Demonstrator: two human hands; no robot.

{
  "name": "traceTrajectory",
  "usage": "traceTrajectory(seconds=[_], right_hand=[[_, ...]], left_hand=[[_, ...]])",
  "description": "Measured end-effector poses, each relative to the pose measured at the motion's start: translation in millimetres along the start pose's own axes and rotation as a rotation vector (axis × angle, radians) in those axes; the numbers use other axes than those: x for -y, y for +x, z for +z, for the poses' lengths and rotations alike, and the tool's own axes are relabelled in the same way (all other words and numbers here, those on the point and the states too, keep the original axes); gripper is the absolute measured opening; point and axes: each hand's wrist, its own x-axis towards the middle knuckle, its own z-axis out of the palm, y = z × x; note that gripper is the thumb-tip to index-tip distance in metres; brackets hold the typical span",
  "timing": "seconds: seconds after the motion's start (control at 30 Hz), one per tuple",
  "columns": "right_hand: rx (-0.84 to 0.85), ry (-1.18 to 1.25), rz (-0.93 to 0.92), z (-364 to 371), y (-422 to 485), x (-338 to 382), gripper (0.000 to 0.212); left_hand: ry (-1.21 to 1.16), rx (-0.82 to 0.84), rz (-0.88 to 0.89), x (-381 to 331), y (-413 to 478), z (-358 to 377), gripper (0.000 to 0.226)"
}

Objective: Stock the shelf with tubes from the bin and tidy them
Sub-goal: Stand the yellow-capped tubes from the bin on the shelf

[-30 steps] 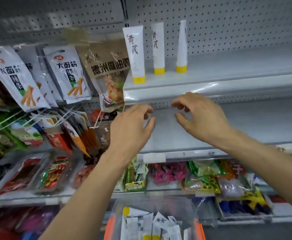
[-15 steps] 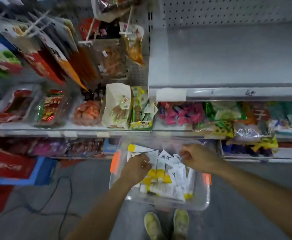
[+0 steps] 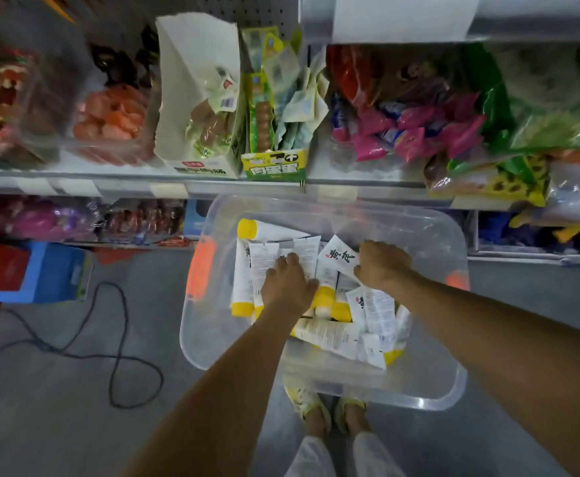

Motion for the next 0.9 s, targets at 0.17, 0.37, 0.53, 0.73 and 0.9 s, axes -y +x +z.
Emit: traceTrajectory(seconds=[0.17,0.37,0.53,0.73,0.9], right_hand=[[0.115,-0.141,0.018,8.7,19.5,10.5,0.051],[0.116,-0.116,0.014,-5.3,13.3,3.0,0.056],[-0.012,0.011,-0.031,-28.9,-22.1,-9.9,0.058],[0.019,0.562,-0.119,-67.0,-87.4,-4.6,0.055],[0.087,0.869,-0.274,-107.2,-152.2,8.6,0.044]], left_hand=[[0.095,-0.016,-0.028,-7.7,14.7,2.0,0.071],[-0.262,0.122,-0.178,-9.1,12.9,-14.3,0.07],[-0.871,0.274,-0.337,-8.6,-21.4,-35.3,0.046],[-1.077,0.199,-0.202,-15.4,-79.7,-74.7,0.03],[-1.135,0.142,-0.068,-22.7,-133.5,-121.3,0.041]])
